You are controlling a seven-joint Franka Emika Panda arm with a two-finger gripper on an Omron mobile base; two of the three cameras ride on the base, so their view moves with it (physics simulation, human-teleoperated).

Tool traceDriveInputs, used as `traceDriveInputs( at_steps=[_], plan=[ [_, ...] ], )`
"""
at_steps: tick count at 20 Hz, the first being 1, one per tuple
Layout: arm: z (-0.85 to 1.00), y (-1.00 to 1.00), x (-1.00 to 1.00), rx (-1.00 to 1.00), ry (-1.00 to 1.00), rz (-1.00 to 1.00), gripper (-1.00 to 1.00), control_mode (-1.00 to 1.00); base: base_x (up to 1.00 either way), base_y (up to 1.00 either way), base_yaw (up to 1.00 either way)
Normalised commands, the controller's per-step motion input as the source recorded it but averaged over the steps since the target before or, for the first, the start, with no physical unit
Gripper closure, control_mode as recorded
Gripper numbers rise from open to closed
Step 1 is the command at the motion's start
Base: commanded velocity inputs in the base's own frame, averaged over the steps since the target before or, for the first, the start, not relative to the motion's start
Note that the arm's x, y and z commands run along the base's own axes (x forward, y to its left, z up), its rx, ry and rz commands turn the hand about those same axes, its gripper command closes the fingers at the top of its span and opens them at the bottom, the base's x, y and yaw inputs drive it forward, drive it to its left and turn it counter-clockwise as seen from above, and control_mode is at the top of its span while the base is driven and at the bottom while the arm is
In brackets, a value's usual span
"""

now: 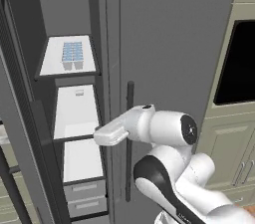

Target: Open the freezer door, pick up the ice cube tray from the freezer, and place it on the dining counter.

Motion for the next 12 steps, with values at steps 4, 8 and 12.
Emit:
traceDriveInputs(
  at_steps=[4, 8, 12],
  plan=[
    [-0.08, 0.22, 0.24, 0.00, 0.02, 0.41, -1.00, -1.00, 0.00, 0.00, 0.00],
    [-0.22, 0.42, 0.11, 0.00, 0.00, 0.33, -1.00, -1.00, 0.00, 0.00, 0.00],
    [-0.16, 0.66, 0.00, 0.00, 0.00, 0.21, -1.00, -1.00, 0.00, 0.00, 0.00]
  ],
)
